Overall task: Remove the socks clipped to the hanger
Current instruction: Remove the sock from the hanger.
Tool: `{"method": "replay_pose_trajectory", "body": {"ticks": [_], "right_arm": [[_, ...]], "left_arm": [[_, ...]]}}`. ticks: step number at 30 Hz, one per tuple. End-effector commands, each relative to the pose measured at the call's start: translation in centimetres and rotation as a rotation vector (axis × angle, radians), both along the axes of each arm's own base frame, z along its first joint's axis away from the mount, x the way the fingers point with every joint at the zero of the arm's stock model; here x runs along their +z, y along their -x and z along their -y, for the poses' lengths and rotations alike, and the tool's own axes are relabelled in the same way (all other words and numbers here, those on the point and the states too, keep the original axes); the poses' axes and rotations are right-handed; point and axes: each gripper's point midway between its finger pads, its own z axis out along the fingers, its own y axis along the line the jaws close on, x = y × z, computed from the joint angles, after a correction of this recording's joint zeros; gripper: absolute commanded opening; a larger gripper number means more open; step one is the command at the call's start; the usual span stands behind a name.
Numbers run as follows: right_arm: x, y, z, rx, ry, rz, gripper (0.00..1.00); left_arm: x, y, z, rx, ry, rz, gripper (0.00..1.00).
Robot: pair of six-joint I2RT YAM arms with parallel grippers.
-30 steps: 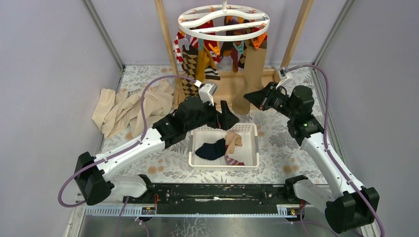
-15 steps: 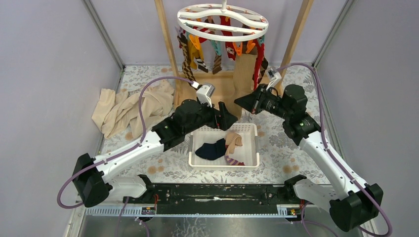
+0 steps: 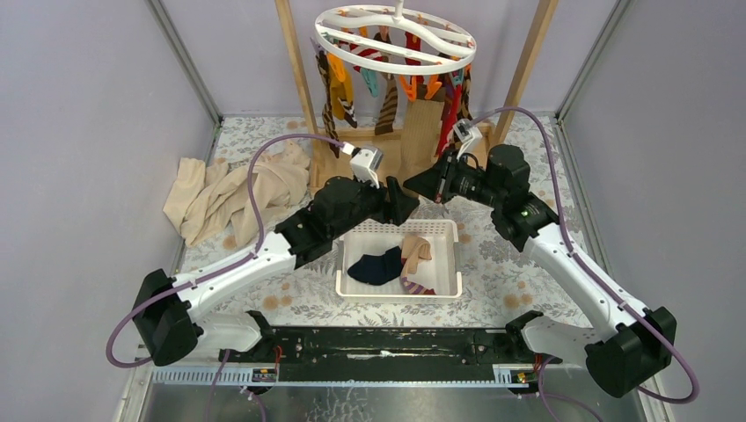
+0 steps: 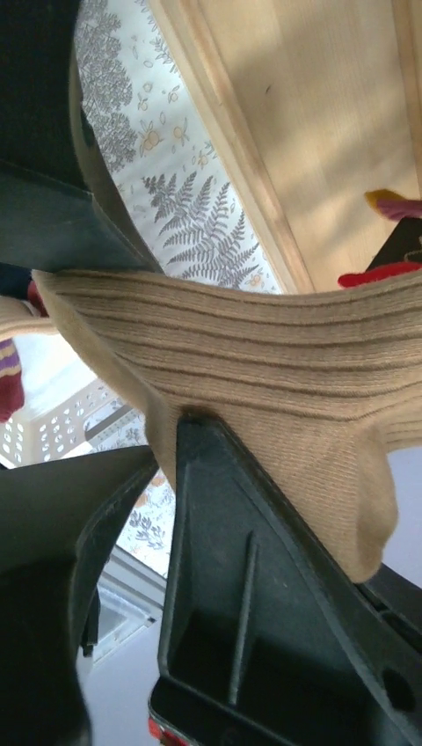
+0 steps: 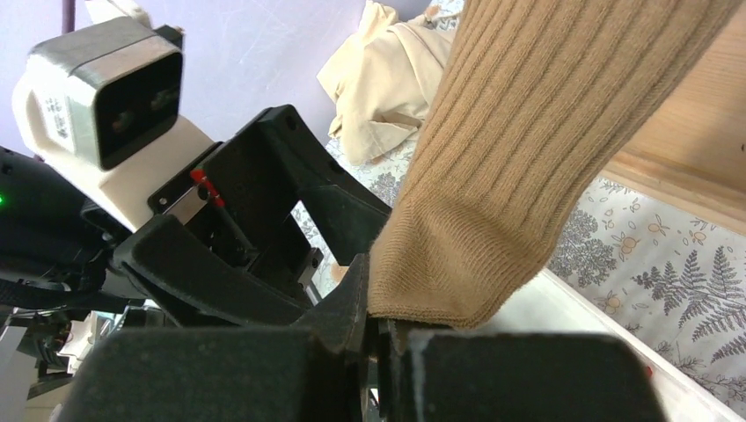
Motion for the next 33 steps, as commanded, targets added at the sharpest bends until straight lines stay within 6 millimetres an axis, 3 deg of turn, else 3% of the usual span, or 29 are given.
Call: {"method": "replay_pose_trajectory", "body": {"ticks": [1,6,12,17,20,26,33], "right_arm": [[2.1,-0.1,-0.6,0.015,-0.012,0.065,0.00],[1.7,-0.4,-0.8,0.017,-0.004,0.062,0.00],[1.7,-1.0,-0.8,0.013,0.017,0.084,0.14],[2.0,-1.5,-0.8,0.004,0.037,0.106,0.45],[3.0,-1.9,-0.3,-0.022,0.064,0.149,0.54],[4.8,-2.9,1.7,-0.084,0.106,0.223,0.59],[9.1,-6.0,6.8,-0.184,-0.030,0.331,0.59]], "left_arm": [[2.3,-1.0,0.4,0.010,0.024,0.072,0.62],[2.2,-0.8,0.7,-0.012,0.013,0.056,0.36],[2.7,-0.5,0.7,-0.048,-0.011,0.007,0.15],[3.3,-2.0,-0.4,-0.068,0.004,-0.086,0.12],[3.8,-2.8,-1.4,-0.074,0.029,-0.123,0.13],[5.2,-4.1,-3.3,-0.085,0.083,-0.164,0.13],[6.6,-5.1,-5.1,-0.121,0.172,-0.209,0.15]]}}
